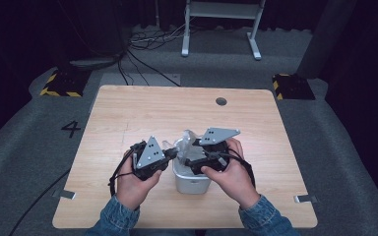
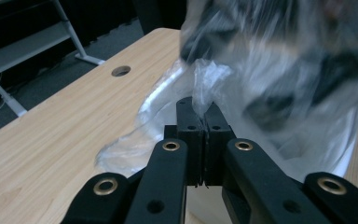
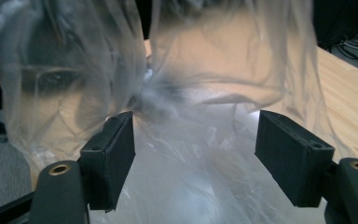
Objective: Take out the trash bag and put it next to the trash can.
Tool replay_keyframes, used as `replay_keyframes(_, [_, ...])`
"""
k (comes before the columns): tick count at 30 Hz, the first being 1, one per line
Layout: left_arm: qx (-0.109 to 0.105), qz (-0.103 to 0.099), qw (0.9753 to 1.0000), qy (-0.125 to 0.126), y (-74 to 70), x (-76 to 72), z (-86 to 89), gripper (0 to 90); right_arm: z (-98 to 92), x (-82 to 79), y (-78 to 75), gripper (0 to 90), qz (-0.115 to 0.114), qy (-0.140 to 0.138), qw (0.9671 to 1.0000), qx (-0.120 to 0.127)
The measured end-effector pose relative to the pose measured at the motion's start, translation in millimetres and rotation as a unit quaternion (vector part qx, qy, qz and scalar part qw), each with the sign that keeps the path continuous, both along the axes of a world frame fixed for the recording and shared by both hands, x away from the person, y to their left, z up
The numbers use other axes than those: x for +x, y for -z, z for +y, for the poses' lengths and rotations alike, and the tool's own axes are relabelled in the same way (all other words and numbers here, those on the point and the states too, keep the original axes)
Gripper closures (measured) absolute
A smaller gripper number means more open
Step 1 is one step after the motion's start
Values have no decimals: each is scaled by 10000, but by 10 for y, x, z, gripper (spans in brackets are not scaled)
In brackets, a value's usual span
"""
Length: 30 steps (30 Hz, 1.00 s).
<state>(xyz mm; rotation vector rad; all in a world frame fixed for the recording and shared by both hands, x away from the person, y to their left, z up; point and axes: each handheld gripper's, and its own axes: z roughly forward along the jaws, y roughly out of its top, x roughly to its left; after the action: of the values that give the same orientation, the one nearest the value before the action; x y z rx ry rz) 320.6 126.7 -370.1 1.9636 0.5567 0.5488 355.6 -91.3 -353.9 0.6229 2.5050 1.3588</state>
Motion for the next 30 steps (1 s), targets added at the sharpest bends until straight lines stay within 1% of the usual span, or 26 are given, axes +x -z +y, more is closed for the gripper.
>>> replay_keyframes(3, [-43, -45, 10000, -1, -31, -6, -9, 887, 74, 7, 29, 285, -17, -124, 9997, -209])
replay_keyframes(6, [-66, -89, 9999, 39, -54, -15, -27, 888, 145, 29, 64, 293, 34, -163, 9994, -316])
replay_keyframes(7, [-88, -116, 9999, 58, -61, -22, -34, 888, 171, 39, 72, 303, 31, -187, 9992, -366])
replay_keyframes(9, [-99, -161, 9998, 97, -75, -40, -46, 889, 216, 54, 87, 353, 68, -240, 9988, -431])
replay_keyframes(10, [-91, -185, 9997, 101, -78, -47, -50, 889, 229, 63, 94, 414, 105, -271, 9986, -438])
replay_keyframes(12, [-101, -199, 9997, 110, -76, -54, -44, 889, 226, 79, 96, 599, 187, -386, 9978, -513])
replay_keyframes(14, [-136, -192, 9997, 100, -70, -54, -25, 888, 205, 81, 88, 776, 263, -445, 9970, -569])
replay_keyframes(16, [-163, -219, 9996, 75, -65, -57, -2, 886, 182, 76, 80, 868, 288, -476, 9968, -572])
replay_keyframes(18, [-212, -248, 9995, 29, -57, -67, 24, 871, 162, 70, 75, 885, 298, -447, 9971, -537])
replay_keyframes(19, [-264, -327, 9991, -50, -54, -74, 40, 831, 152, 67, 71, 888, 302, -428, 9973, -512])
replay_keyframes(21, [-454, -394, 9976, -345, -57, -92, 88, 690, 132, 63, 62, 890, 281, -392, 9978, -451])
replay_keyframes(22, [-556, -415, 9967, -434, -59, -95, 116, 619, 120, 62, 55, 890, 272, -381, 9981, -403])
replay_keyframes(24, [-588, -415, 9956, -597, -61, -102, 169, 512, 88, 60, 32, 891, 260, -346, 9986, -309])
replay_keyframes(27, [-595, -406, 9947, -739, -49, -124, 236, 424, 32, 60, -11, 891, 230, -296, 9991, -178])
replay_keyframes(30, [-564, -340, 9945, -817, -12, -137, 285, 369, -18, 55, -47, 890, 239, -260, 9994, -43])
